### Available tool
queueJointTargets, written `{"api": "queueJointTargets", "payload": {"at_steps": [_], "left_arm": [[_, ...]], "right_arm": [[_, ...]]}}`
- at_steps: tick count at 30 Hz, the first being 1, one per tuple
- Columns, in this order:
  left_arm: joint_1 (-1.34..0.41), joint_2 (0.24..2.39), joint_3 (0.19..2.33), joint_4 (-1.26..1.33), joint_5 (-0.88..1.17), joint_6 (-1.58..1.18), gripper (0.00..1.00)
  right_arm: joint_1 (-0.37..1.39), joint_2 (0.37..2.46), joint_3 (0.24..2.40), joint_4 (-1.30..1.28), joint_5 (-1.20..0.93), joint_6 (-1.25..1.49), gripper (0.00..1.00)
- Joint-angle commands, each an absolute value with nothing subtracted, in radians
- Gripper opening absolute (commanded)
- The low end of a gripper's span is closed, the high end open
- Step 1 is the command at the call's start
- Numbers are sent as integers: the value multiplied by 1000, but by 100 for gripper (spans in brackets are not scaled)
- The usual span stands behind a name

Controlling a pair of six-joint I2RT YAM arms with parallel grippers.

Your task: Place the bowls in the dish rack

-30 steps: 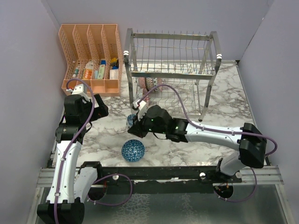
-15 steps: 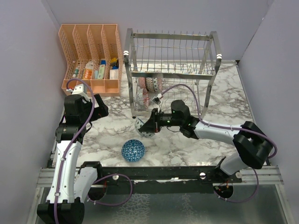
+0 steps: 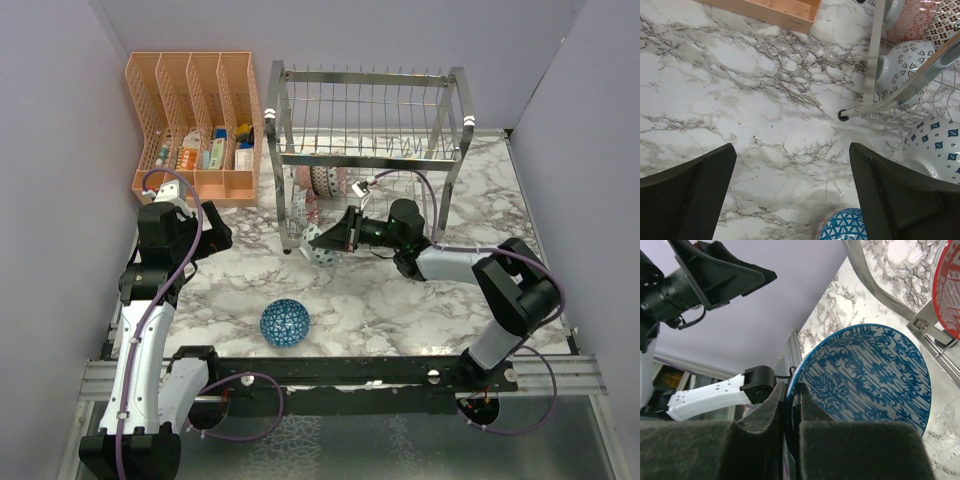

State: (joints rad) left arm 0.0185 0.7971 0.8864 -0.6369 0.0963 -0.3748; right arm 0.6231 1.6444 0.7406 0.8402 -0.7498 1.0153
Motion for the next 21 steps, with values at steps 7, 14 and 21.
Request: {"api": "queueJointTargets", "payload": {"at_steps": [7, 14, 21], "left_arm": [[22, 797, 905, -629, 73, -365, 99], [21, 802, 908, -626, 71, -361, 99], [21, 810, 908, -619, 75, -364, 99]], "right_arm": [[487, 1782, 801, 1308, -802, 1336, 1], [461, 1764, 838, 1196, -710, 1236, 1], [435, 1856, 851, 1269, -647, 1290, 1]]}}
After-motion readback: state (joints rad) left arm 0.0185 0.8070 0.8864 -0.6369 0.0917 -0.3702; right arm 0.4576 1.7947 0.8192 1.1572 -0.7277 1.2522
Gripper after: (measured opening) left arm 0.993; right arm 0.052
